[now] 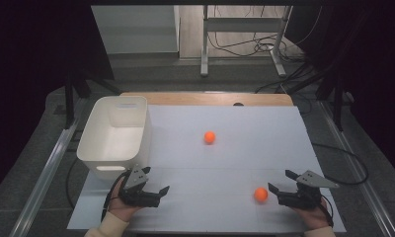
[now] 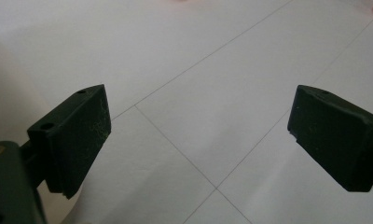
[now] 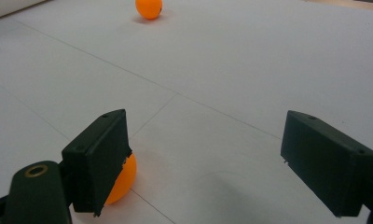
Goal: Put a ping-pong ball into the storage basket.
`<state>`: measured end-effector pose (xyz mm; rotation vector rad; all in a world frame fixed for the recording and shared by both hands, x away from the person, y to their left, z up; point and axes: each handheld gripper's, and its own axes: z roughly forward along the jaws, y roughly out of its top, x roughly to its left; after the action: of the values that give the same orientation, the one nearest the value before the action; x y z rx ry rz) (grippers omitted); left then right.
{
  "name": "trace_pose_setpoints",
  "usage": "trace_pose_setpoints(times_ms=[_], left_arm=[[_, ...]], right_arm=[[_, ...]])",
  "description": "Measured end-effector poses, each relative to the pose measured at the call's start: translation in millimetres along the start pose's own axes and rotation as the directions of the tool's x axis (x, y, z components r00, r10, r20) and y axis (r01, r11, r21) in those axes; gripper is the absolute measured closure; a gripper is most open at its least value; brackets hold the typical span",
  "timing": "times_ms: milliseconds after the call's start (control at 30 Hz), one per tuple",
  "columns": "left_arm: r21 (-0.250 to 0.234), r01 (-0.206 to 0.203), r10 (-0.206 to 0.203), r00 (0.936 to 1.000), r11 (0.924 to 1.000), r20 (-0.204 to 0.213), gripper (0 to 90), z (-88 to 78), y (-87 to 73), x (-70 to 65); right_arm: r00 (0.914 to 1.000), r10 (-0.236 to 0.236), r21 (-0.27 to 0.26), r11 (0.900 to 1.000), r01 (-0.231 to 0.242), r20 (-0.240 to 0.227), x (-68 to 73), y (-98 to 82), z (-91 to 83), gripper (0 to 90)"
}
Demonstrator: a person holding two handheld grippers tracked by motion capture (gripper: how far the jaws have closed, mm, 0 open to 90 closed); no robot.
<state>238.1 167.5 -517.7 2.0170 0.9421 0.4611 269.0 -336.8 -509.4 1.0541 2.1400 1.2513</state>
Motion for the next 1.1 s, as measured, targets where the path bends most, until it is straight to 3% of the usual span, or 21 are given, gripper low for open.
trace_pose_setpoints(times_ms=[900,1100], left_arm=[[-0.006,0.025,-0.025,0.9995,0.9997,0.022,7.0,3.4,5.5,-4.8],[-0.008,0.017,-0.017,0.9997,0.9998,0.017,7.0,2.0,9.6,-9.4]], right_arm=[[0.9989,-0.031,0.012,0.999,0.032,-0.034,1.5,0.4,4.4,16.4],[0.9983,-0.01,-0.001,1.0,0.01,-0.057,-0.6,3.2,6.9,16.5]])
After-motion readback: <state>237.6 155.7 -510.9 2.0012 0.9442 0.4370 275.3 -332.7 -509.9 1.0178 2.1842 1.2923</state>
